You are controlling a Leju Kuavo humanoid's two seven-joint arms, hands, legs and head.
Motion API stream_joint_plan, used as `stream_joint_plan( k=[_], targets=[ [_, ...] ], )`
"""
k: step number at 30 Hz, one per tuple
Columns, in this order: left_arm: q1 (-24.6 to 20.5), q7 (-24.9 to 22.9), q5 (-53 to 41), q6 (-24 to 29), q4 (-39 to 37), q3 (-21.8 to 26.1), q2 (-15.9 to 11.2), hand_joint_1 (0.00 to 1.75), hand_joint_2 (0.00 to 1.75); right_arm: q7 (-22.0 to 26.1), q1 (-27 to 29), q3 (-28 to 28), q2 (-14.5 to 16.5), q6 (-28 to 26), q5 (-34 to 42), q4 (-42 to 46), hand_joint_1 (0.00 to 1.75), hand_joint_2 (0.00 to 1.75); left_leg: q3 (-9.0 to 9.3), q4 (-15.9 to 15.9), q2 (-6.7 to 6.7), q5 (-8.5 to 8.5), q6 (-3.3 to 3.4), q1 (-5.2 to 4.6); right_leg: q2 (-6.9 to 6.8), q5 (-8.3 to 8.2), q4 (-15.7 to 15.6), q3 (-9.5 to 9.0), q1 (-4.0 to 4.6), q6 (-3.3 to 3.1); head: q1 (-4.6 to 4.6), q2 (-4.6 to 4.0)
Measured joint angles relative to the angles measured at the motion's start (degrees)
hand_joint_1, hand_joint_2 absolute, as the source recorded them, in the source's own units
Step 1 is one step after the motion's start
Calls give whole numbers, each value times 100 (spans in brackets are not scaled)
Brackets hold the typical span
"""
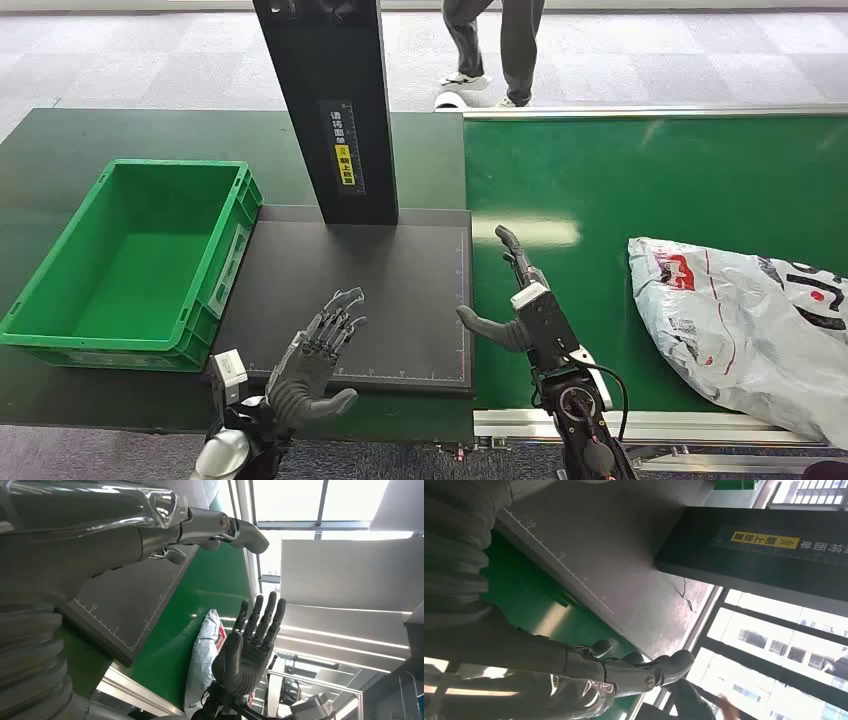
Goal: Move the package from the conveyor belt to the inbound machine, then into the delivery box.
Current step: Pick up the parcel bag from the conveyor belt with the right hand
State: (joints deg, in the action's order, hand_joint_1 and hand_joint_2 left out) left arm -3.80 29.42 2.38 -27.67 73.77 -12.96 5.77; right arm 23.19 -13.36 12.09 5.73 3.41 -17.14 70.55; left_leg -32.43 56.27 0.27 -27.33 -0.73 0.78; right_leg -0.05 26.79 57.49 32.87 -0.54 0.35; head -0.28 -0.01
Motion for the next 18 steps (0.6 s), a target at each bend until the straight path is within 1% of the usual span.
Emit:
stream_joint_plan(
  k=[7, 10, 11, 12, 16, 18],
  targets=[
    [7, 0, 0, 1, 0, 2, 0, 0, 175, 0, 0, 0, 0, -9, -22, 0, 0, 175, 0, 0, 0, 0, 0, 0, 0, 0, 0, 0, 0, 0, 0, 1],
    [9, -3, 0, 1, 5, 11, 0, 0, 175, -34, -5, -7, -2, -173, -157, -1, 0, 175, 0, 0, 0, 0, 0, 0, 0, 0, 0, 0, 0, 0, 0, 1],
    [13, -11, 0, 0, 16, 18, 0, 0, 175, -79, -11, -19, -5, -314, -274, -2, 0, 175, 0, 0, 0, 0, 0, 0, 0, 0, 0, 0, 0, 0, 0, 1],
    [21, -27, 1, -2, 36, 27, 0, 0, 175, -164, -22, -48, -15, -562, -468, -10, 0, 175, 0, 0, 0, 0, 0, 0, 0, 0, 0, 0, 0, 0, 0, 0],
    [90, -150, 9, -5, 179, 80, 1, 0, 175, -578, -93, -333, -116, -1854, -1602, -103, 0, 175, 1, 1, -1, 0, 1, -2, -1, 0, 0, -1, -2, 1, 1, -1],
    [115, -200, 12, -4, 244, 101, 1, 0, 175, -688, -102, -574, -172, -2174, -1971, -132, 0, 175, 1, 1, -1, 0, 1, -3, 0, -1, 0, 0, -3, 1, 2, -1]
  ],
)
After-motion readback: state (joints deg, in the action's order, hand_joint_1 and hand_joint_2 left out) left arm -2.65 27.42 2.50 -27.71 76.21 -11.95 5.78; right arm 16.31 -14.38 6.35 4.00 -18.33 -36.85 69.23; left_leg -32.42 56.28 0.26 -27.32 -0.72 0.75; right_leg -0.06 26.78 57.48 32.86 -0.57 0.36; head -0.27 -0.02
